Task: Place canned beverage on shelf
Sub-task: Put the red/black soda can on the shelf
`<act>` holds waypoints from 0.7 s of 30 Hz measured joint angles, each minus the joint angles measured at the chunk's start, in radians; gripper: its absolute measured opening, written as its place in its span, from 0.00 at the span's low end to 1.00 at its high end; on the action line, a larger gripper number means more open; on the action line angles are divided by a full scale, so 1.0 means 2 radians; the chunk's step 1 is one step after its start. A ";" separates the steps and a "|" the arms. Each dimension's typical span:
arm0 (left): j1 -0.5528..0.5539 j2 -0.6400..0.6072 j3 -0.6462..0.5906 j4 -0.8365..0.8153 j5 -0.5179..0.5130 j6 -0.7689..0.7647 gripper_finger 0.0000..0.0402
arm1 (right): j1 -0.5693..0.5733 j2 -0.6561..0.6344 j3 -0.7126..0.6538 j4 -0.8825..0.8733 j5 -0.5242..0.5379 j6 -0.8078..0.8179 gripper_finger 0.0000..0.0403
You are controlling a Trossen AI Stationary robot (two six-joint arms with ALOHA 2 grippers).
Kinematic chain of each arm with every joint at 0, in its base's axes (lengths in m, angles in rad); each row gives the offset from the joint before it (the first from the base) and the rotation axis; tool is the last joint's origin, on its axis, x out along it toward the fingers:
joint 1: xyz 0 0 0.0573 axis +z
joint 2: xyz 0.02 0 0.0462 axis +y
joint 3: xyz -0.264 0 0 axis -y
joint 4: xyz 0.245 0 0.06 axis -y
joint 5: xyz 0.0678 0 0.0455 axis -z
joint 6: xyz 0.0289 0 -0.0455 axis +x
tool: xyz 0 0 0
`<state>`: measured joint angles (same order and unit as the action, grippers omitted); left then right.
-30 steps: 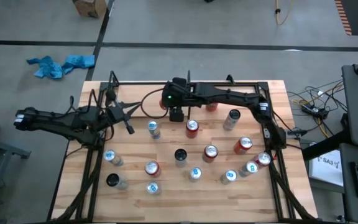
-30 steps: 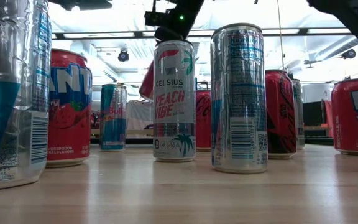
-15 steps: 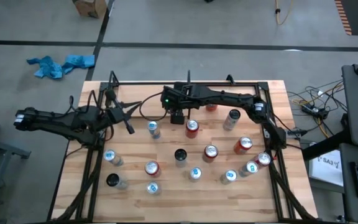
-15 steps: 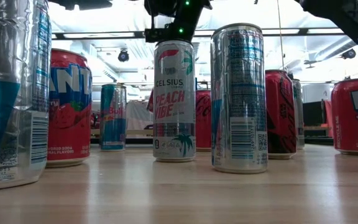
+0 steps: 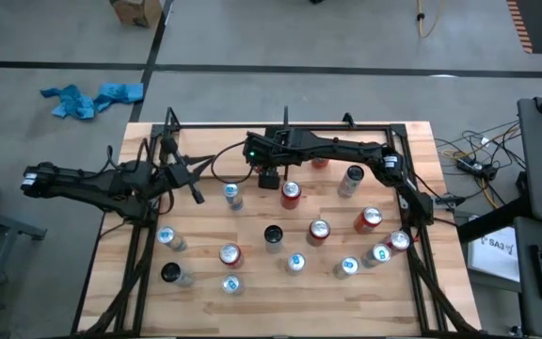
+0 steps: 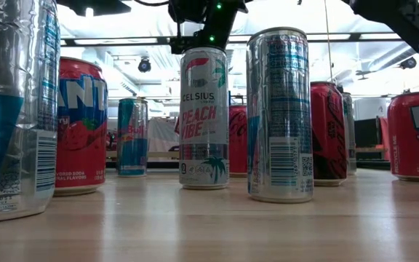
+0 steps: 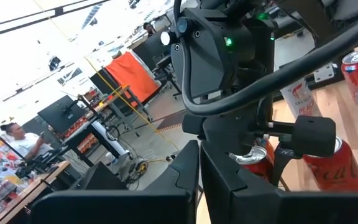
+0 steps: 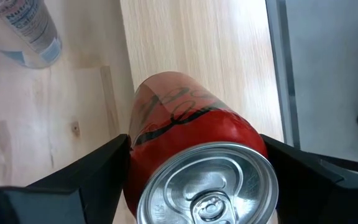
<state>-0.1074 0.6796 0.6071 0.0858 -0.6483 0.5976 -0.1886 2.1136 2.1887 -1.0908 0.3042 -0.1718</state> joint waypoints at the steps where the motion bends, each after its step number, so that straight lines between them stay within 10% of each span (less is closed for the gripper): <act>1: 0.000 0.000 0.000 0.000 0.000 0.000 0.00 | 0.000 0.000 0.000 0.000 0.000 0.003 0.77; 12: 0.000 0.000 0.000 -0.017 -0.010 0.011 0.00 | 0.000 0.000 -0.002 -0.003 -0.009 0.040 0.78; 21: 0.000 -0.029 0.000 -0.026 -0.157 0.019 0.00 | -0.001 0.000 -0.003 -0.002 -0.009 0.062 0.78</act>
<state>-0.1078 0.6209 0.6067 0.0337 -0.9615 0.6355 -0.1915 2.1136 2.1824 -1.0945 0.2863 -0.0484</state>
